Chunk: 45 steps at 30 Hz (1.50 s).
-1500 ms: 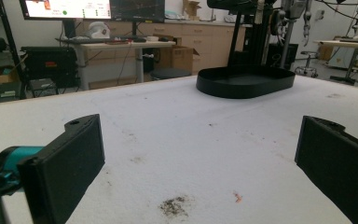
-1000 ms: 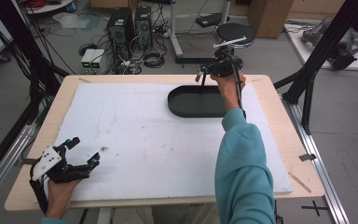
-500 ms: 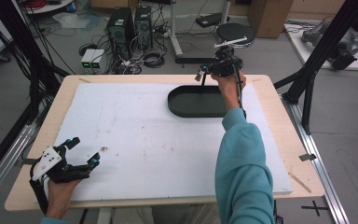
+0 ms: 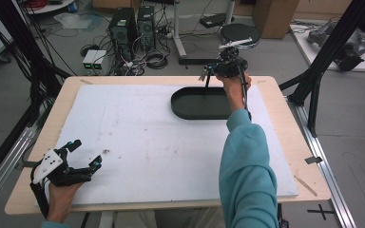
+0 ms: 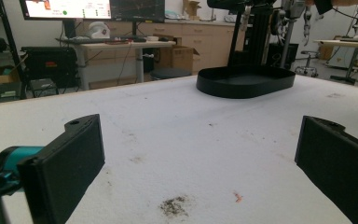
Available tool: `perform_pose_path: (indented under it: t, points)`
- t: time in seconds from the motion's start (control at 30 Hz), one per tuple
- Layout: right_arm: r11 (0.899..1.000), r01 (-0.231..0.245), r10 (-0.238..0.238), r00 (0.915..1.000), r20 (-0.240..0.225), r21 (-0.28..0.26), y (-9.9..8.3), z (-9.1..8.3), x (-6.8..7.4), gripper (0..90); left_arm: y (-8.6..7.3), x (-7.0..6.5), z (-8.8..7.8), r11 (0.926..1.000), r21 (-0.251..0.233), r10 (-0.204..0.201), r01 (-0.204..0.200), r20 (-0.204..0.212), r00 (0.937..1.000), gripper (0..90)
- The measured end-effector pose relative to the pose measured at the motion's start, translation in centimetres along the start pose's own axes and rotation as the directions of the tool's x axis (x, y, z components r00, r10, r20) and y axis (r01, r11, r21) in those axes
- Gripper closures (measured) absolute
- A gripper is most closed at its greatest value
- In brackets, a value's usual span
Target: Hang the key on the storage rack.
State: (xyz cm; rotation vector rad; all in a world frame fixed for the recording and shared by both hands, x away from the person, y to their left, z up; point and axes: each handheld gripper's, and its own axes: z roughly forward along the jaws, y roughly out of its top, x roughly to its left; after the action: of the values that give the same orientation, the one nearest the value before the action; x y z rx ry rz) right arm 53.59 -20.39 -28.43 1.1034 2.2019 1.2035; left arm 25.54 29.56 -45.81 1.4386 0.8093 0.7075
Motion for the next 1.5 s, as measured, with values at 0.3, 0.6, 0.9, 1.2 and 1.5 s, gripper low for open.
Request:
perform_pose_path:
  t: [0.3, 0.6, 0.9, 1.2, 1.5]
  points:
    - [1.0, -0.014, 0.014, 0.9999, -0.001, -0.027, 0.0, -1.2, -0.3, 84.9, 0.0, 0.0, 0.0, 1.0, 0.002, -0.001, 0.001, -0.001, 1.0, 1.7]
    - [0.999, 0.02, -0.021, 0.9992, -0.033, -0.038, -0.6, -4.6, 0.9, 14.6, 0.0, 0.0, 0.0, 1.0, 0.005, 0.007, -0.007, 0.002, 1.0, 1.7]
    - [0.983, 0.075, -0.097, 0.9872, -0.127, -0.168, -4.4, -10.7, 1.9, 0.4, 0.0, 0.0, 0.0, 0.9999, 0.008, 0.006, -0.006, 0.0, 1.0, 1.7]
    - [0.943, 0.095, -0.168, 0.9626, -0.212, -0.319, -14.0, -13.9, 2.6, 0.4, 0.0, -0.2, 0.0, 0.9998, 0.007, 0.02, -0.02, -0.001, 0.9998, 1.7]
    - [0.911, 0.006, -0.107, 0.9688, -0.224, -0.412, -21.8, -12.8, 2.9, 0.5, 0.0, -0.2, 0.0, 0.9996, 0.008, 0.026, -0.026, -0.001, 0.9996, 1.7]
